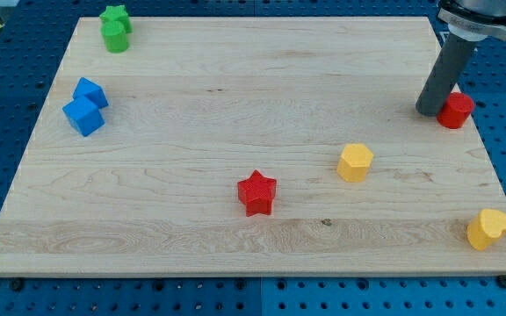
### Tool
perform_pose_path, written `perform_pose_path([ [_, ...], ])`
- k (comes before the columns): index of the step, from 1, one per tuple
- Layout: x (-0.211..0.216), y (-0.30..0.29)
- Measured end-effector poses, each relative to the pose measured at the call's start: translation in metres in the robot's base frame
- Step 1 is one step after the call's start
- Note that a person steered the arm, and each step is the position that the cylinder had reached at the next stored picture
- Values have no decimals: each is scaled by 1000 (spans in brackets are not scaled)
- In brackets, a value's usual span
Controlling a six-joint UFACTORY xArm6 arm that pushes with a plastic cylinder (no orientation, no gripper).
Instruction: Slide the yellow hexagon diagonally towards the red star
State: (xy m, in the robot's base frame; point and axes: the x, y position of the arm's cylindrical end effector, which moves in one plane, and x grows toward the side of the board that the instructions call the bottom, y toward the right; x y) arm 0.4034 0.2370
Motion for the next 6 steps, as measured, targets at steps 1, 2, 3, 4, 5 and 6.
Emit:
perform_pose_path([
  [1,5,-29],
  [2,52,-56],
  [3,87,-96],
  [4,92,-132],
  [5,92,-143],
  [6,92,-143],
])
